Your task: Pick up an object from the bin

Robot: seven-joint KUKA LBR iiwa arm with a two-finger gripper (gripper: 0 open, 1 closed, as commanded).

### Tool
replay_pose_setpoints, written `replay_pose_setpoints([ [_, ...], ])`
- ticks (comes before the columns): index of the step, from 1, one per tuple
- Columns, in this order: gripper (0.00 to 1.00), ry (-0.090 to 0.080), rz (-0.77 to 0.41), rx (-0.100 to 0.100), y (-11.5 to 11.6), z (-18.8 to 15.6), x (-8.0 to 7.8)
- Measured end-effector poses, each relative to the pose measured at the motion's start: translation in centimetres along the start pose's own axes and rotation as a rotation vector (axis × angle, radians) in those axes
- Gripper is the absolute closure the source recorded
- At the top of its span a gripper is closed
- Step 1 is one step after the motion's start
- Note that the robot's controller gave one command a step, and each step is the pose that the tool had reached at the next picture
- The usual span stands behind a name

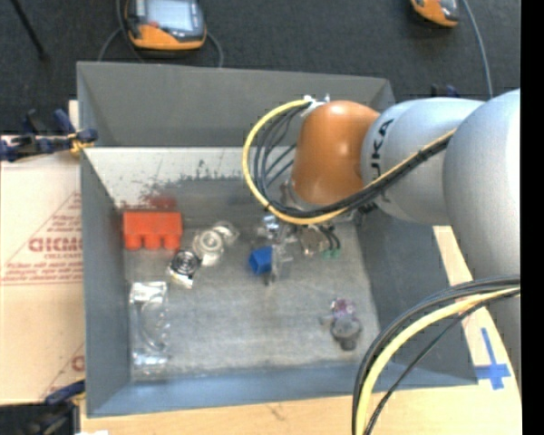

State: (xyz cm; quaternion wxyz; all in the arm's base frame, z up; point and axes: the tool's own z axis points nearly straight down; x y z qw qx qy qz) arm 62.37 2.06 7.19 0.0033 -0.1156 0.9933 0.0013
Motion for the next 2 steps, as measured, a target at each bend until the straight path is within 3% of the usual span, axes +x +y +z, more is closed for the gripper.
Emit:
replay_pose_setpoints([
  [1,1.00,-0.005,0.035,0.002,1.1,-11.8,2.9],
  [2,1.00,-0.001,-0.438,0.004,1.1,-17.2,3.4],
])
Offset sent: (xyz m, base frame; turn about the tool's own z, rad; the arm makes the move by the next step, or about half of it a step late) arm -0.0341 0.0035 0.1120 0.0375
